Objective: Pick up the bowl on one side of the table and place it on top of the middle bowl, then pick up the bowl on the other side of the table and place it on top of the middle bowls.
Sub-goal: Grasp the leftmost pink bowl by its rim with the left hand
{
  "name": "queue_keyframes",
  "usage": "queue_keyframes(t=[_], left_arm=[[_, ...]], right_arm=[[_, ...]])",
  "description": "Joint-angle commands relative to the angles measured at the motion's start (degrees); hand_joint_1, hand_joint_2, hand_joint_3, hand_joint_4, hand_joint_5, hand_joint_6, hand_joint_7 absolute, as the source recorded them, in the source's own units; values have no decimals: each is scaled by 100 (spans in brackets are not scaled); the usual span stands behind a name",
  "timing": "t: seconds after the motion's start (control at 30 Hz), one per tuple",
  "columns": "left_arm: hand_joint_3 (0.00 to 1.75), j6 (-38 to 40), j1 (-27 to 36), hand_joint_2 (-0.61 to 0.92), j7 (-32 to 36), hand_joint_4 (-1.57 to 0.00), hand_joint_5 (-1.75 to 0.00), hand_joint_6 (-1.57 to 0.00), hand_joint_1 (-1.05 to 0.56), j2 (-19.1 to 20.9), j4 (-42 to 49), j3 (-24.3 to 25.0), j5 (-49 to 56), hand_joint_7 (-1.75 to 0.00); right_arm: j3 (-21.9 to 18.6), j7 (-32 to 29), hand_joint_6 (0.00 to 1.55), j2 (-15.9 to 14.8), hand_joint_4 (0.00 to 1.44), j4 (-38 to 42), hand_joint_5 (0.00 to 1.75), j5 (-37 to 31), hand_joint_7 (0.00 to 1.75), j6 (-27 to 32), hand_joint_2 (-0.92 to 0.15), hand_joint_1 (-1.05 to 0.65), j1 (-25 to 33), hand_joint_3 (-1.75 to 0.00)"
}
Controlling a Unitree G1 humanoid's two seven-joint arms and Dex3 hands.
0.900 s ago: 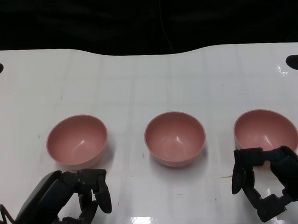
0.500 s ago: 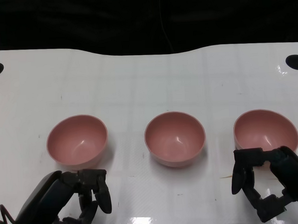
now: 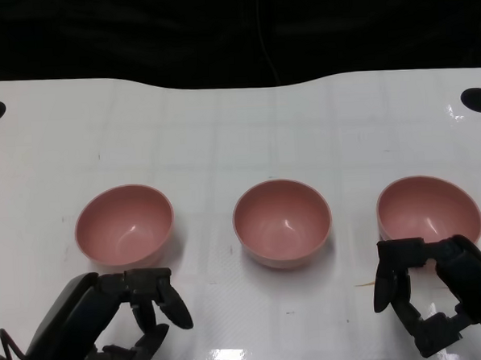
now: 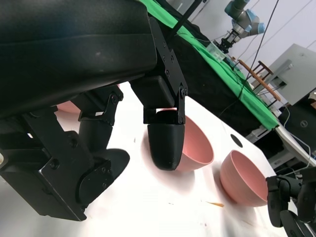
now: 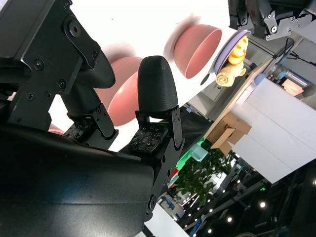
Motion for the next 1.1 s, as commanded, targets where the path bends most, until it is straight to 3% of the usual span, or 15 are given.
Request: queue_keyframes(t=[0.03, 0.17, 0.37, 0.67, 0.83, 0.97, 1.1], left_arm=[[93, -176, 38, 48, 303, -78, -107, -91, 4, 48, -34, 136, 183, -49], [56, -194, 93, 63, 555, -74, -95, -92, -6, 76, -107, 196, 424, -18], [20, 308, 263, 78, 696, -73, -73, -82, -19, 76, -684, 305, 752, -1], [4, 1593, 545, 86, 648, -54, -57, -56, -34, 170, -2091, 436, 1562, 0], [2, 2718, 660, 87, 607, -49, -49, -51, -39, 84, -3048, 402, 2463, 0], [1, 3082, 689, 88, 591, -47, -45, -50, -40, 87, -3270, 302, 2623, 0], [0, 4171, 441, 85, 508, -41, -40, -46, -42, -128, -3482, -27, 3751, 0]], right_arm=[[-52, -36, 93, -22, 99, -24, 172, 13, 138, -27, -6, 16, -46, -174], [-57, -71, 94, -10, 99, -71, 172, -25, 137, -26, -6, 16, -31, -174], [-44, -52, 94, -2, 99, -78, 171, 10, 137, -47, -6, 15, -37, -174], [-58, -5, 93, -29, 99, -184, 173, 75, 139, 13, -7, 13, 16, -174], [-79, -57, 93, -49, 99, -91, 173, -2, 140, -107, -6, 13, -23, -174], [-80, -57, 93, -47, 99, -80, 173, -1, 140, -119, -6, 13, -28, -174], [-77, -54, 93, -24, 99, -92, 174, 27, 140, -103, -7, 15, -16, -175]])
